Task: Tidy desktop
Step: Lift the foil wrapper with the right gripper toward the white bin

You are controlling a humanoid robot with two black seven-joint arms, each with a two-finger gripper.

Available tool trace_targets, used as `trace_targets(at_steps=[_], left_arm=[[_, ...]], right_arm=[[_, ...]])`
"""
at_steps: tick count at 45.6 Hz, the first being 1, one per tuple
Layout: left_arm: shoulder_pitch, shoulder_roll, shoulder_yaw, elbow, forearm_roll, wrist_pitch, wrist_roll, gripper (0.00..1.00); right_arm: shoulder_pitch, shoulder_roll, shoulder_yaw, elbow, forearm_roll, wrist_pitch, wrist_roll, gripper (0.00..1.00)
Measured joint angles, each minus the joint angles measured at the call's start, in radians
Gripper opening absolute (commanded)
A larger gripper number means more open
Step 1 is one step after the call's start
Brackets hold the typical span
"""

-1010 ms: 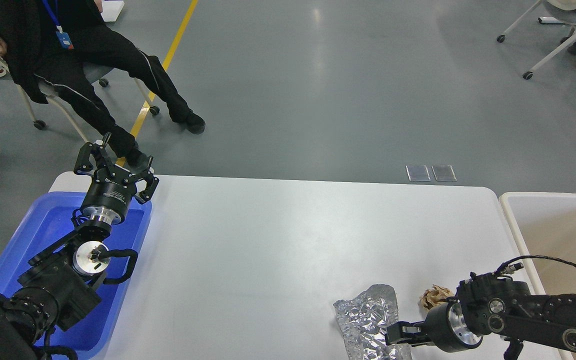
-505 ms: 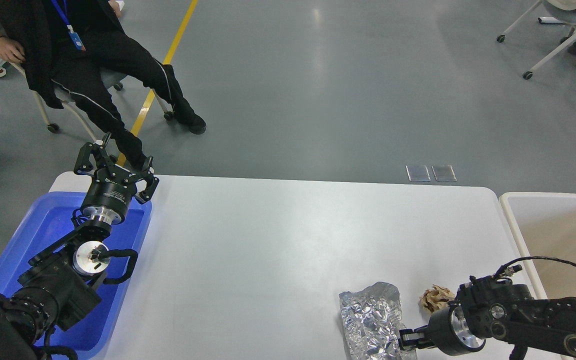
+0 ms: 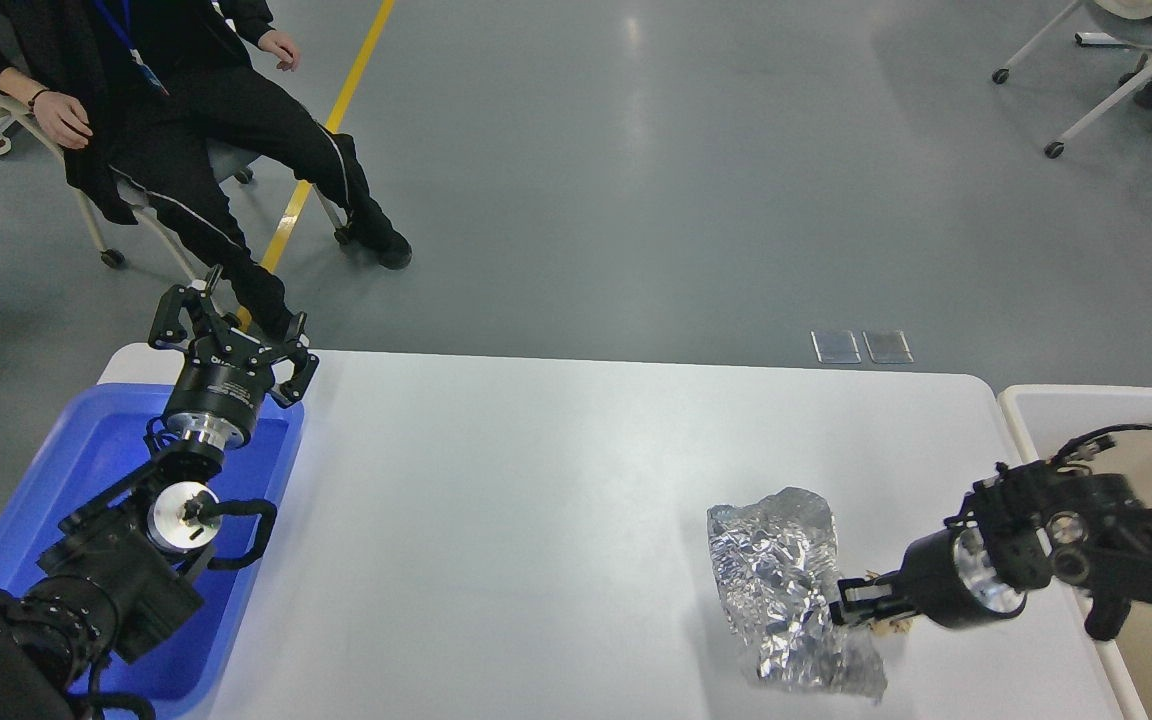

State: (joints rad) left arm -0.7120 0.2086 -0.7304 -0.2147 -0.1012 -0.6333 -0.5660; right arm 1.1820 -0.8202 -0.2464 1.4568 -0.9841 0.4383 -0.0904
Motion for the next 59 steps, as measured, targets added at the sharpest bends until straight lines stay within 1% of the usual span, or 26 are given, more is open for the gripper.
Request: trace_targets(at_steps=[4, 5, 13, 23, 34, 38, 40, 44, 53, 59], left_arm=[[0.000, 0.000, 0.000, 0.000, 0.000, 0.000, 0.000, 1.00], [0.000, 0.000, 0.000, -0.001, 0.000, 0.000, 0.000, 1.00], [0.000, 0.000, 0.000, 0.000, 0.000, 0.000, 0.000, 1.00], [0.000, 0.000, 0.000, 0.000, 0.000, 0.001, 0.000, 1.00], [0.000, 0.000, 0.000, 0.000, 0.000, 0.001, 0.000, 1.00], [0.000, 0.000, 0.000, 0.000, 0.000, 0.001, 0.000, 1.00], [0.000, 0.000, 0.000, 0.000, 0.000, 0.001, 0.000, 1.00], [0.000, 0.000, 0.000, 0.000, 0.000, 0.001, 0.000, 1.00], [0.000, 0.000, 0.000, 0.000, 0.000, 0.001, 0.000, 1.00], [0.000, 0.000, 0.000, 0.000, 0.000, 0.001, 0.000, 1.00]], right_arm=[[0.099, -0.054, -0.002, 0.020, 0.013, 0.088, -0.001, 0.00], [0.141, -0.077, -0.002, 0.030, 0.020, 0.128, -0.001, 0.00], [0.311, -0.147, 0.003, 0.046, 0.043, 0.248, -0.002, 0.00], [0.442, -0.197, 0.018, 0.050, 0.066, 0.312, -0.002, 0.00], [0.476, -0.262, 0.037, 0.013, 0.075, 0.336, 0.003, 0.00], [0.465, -0.295, 0.048, -0.025, 0.087, 0.332, 0.016, 0.00], [0.447, -0.321, 0.060, -0.064, 0.109, 0.316, 0.033, 0.00], [0.420, -0.347, 0.076, -0.112, 0.169, 0.284, 0.049, 0.00], [0.330, -0.426, 0.106, -0.214, 0.394, 0.145, 0.084, 0.00], [0.261, -0.465, 0.115, -0.258, 0.562, 0.042, 0.120, 0.00]])
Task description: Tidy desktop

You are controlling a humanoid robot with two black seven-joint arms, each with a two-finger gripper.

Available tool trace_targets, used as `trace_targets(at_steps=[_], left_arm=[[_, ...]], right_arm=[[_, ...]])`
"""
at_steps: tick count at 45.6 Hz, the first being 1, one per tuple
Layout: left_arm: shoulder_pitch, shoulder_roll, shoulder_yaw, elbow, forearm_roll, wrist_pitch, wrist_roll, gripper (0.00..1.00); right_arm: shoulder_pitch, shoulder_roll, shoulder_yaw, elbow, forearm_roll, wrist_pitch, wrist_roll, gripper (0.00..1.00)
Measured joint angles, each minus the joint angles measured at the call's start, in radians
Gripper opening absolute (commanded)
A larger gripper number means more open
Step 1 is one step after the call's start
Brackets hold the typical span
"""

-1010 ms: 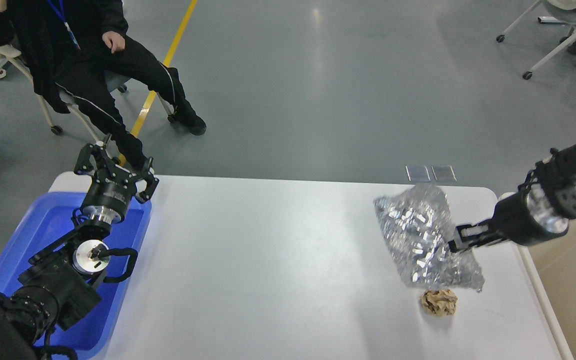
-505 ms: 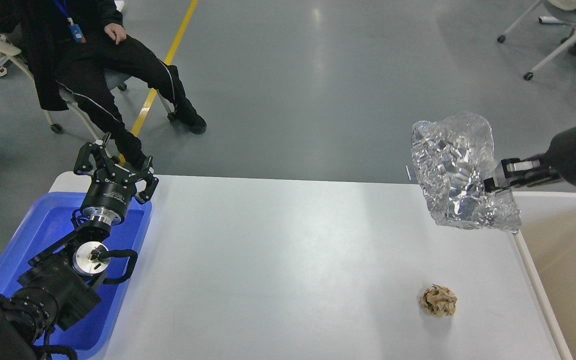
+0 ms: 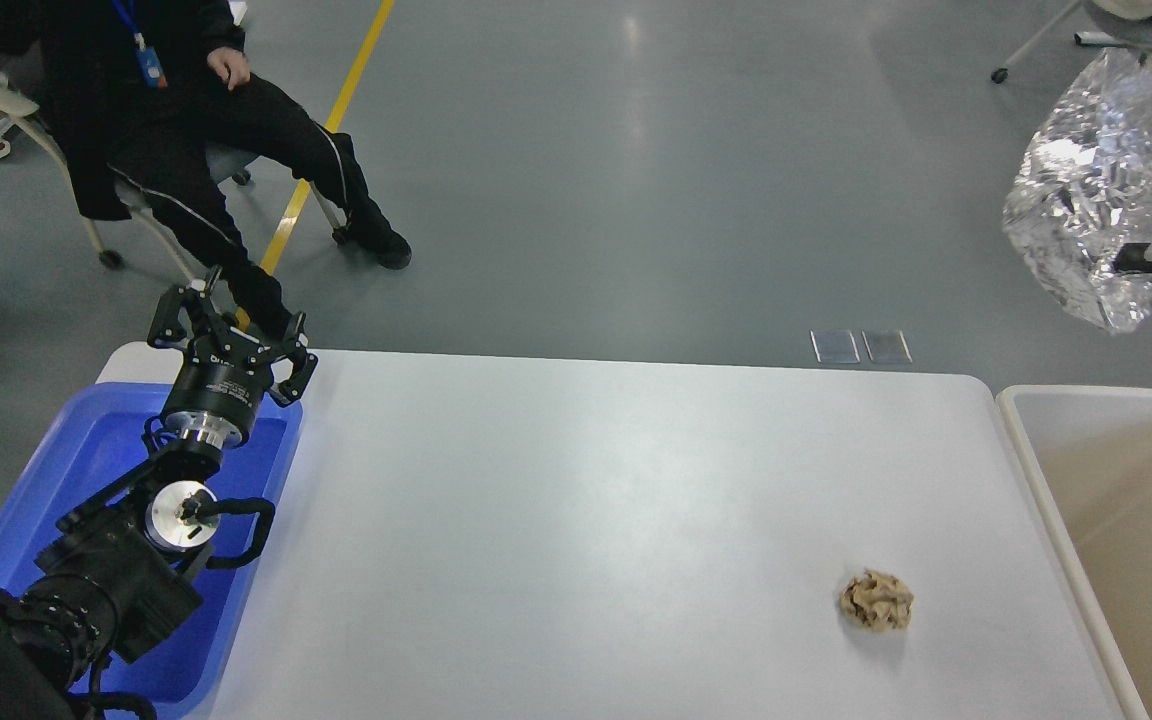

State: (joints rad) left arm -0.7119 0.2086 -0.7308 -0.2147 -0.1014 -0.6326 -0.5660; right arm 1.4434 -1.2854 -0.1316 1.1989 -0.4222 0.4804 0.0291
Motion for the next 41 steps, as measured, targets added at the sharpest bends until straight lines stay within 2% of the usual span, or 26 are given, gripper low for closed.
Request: trace_targets(at_steps=[10, 22, 33, 41], left_arm=[[0.000, 0.000, 0.000, 0.000, 0.000, 0.000, 0.000, 1.00], [0.000, 0.000, 0.000, 0.000, 0.000, 0.000, 0.000, 1.00], [0.000, 0.000, 0.000, 0.000, 0.000, 0.000, 0.000, 1.00], [0.000, 0.000, 0.000, 0.000, 0.000, 0.000, 0.000, 1.00]], right_arm=[[-0.148, -0.030, 0.006, -0.097, 0.292, -0.141, 0.060, 0.00], [-0.349, 0.000, 0.008, -0.211, 0.596, -0.272, 0.098, 0.00], [-0.558, 0.142, 0.024, -0.335, 0.824, -0.367, 0.130, 0.00], [-0.737, 0.316, 0.143, -0.502, 0.906, -0.393, 0.145, 0.00]])
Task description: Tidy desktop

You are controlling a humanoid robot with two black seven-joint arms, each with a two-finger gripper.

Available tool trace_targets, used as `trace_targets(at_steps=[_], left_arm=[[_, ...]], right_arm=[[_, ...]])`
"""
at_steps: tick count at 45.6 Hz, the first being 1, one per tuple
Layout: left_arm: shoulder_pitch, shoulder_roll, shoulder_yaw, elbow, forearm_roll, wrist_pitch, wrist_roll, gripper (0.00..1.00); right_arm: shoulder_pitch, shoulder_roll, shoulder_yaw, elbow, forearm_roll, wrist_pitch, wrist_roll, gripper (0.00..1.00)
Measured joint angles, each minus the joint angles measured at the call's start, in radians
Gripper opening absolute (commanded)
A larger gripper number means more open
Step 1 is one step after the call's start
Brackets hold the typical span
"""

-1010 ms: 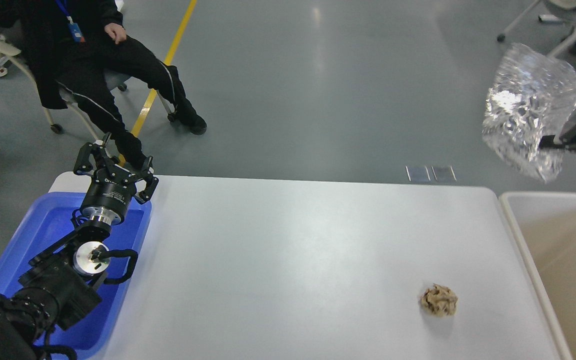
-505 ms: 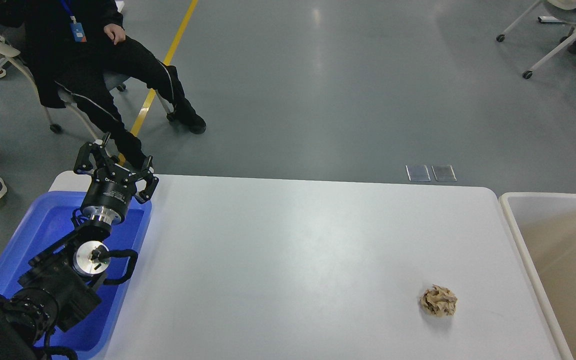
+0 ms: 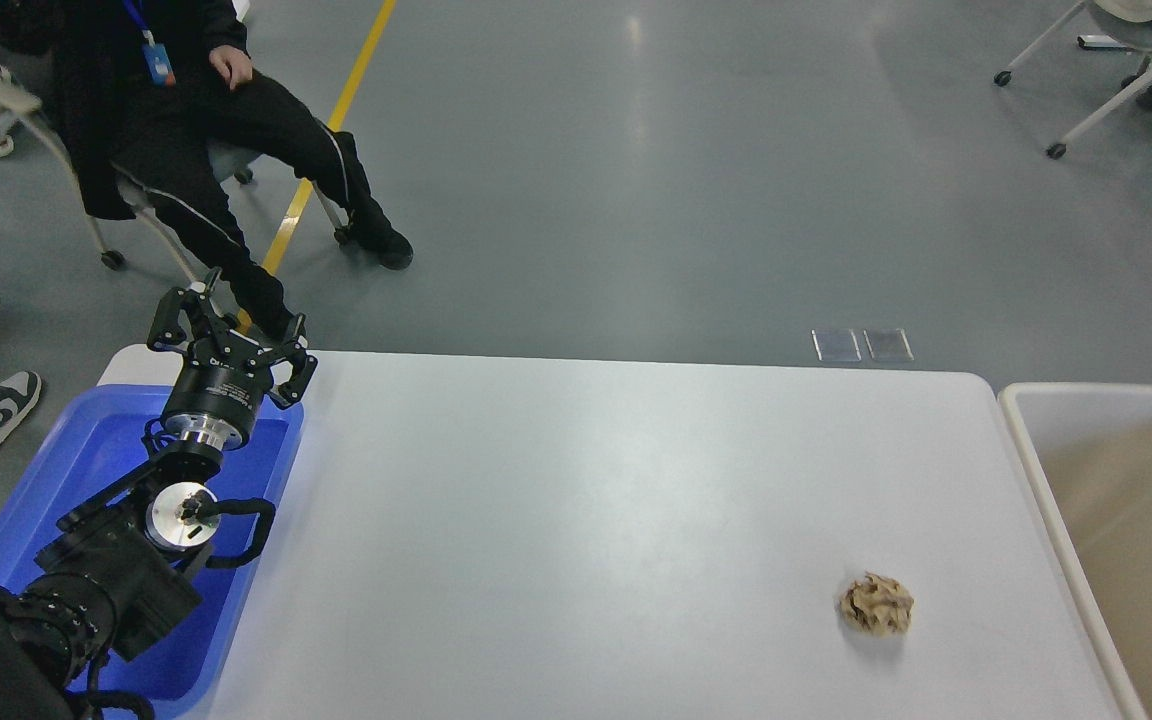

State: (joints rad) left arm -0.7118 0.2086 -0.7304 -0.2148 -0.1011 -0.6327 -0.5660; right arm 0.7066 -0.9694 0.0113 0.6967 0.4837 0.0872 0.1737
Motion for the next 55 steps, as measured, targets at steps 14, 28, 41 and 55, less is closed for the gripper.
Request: trace_targets(at_steps=[14, 28, 41, 55], left_arm=[[0.000, 0.000, 0.000, 0.000, 0.000, -0.001, 0.000, 1.00], [0.000, 0.000, 0.000, 0.000, 0.000, -0.001, 0.000, 1.00], [0.000, 0.000, 0.000, 0.000, 0.000, -0.001, -0.002, 1.00], [0.000, 0.000, 0.000, 0.000, 0.000, -0.001, -0.001, 1.00]], right_arm=[[-0.165, 0.241, 0.192, -0.286, 0.012, -0.009, 0.005, 0.00], [-0.208, 0.441, 0.279, -0.561, 0.013, -0.008, 0.006, 0.00], [-0.217, 0.501, 0.292, -0.638, 0.011, -0.007, 0.006, 0.00], [-0.199, 0.522, 0.291, -0.657, -0.012, -0.008, 0.006, 0.00]])
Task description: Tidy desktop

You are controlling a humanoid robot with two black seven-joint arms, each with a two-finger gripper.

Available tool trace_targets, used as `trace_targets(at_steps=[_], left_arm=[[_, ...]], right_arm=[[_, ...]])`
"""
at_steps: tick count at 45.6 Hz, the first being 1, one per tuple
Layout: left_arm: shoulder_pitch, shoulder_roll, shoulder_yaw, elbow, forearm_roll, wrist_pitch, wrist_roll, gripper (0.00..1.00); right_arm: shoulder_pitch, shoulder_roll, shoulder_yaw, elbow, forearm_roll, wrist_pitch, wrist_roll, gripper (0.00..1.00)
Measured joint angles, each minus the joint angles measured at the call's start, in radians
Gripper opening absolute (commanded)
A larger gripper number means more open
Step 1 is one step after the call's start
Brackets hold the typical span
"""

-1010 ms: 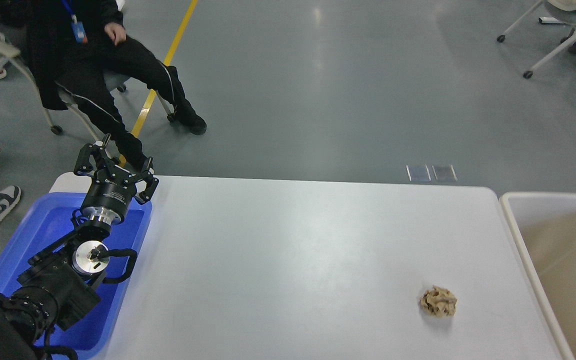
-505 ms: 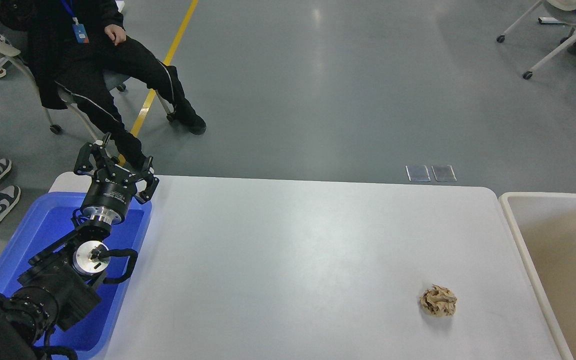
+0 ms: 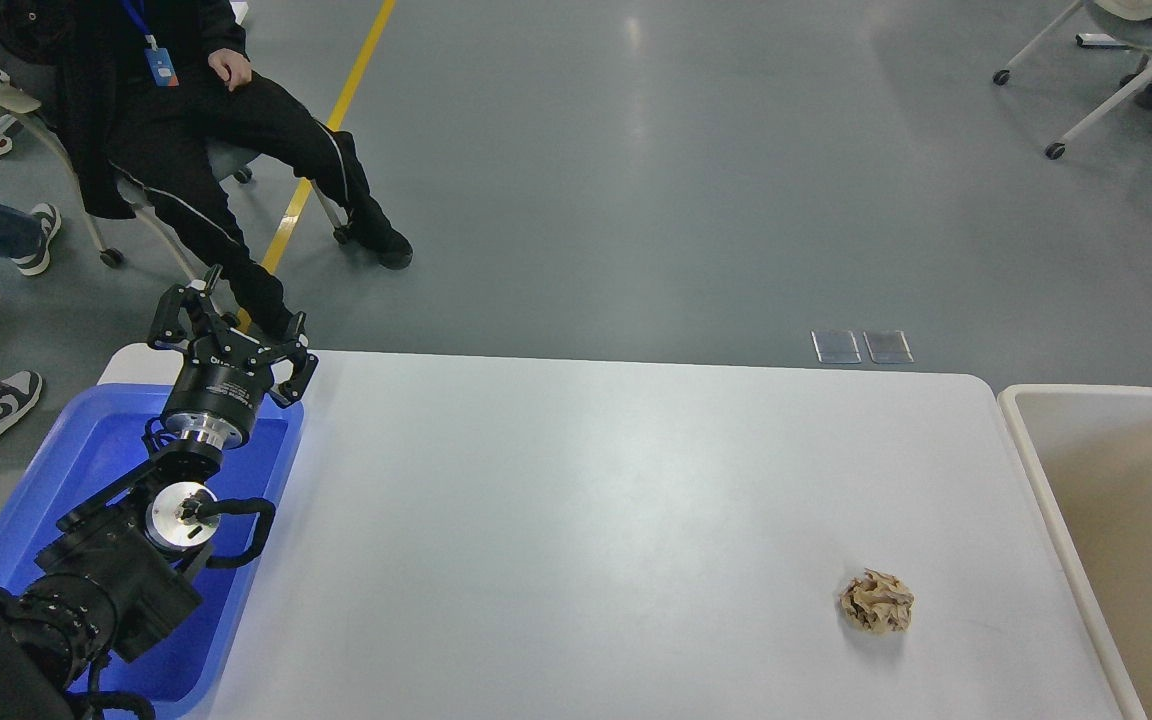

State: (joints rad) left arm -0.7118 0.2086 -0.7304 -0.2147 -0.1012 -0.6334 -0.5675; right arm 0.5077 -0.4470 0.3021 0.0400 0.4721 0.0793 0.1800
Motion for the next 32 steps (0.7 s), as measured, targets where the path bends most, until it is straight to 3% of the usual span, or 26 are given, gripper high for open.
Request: trace_targets(at_steps=[5, 6, 9, 10, 32], left_arm=[[0.000, 0.000, 0.000, 0.000, 0.000, 0.000, 0.000, 1.00], [0.000, 0.000, 0.000, 0.000, 0.000, 0.000, 0.000, 1.00], [0.000, 0.000, 0.000, 0.000, 0.000, 0.000, 0.000, 1.00], [0.000, 0.000, 0.000, 0.000, 0.000, 0.000, 0.000, 1.00], [0.000, 0.000, 0.000, 0.000, 0.000, 0.000, 0.000, 1.00]], right_arm=[[0.010, 0.007, 0.001, -0.003, -0.012, 0.001, 0.000, 0.00], [0.012, 0.009, 0.001, -0.003, -0.015, 0.001, 0.000, 0.07], [0.016, 0.012, 0.001, -0.003, -0.019, 0.002, 0.000, 0.88], [0.017, 0.013, 0.001, -0.004, -0.020, 0.002, 0.000, 1.00], [0.044, 0.022, -0.003, -0.008, -0.031, -0.003, 0.001, 1.00]])
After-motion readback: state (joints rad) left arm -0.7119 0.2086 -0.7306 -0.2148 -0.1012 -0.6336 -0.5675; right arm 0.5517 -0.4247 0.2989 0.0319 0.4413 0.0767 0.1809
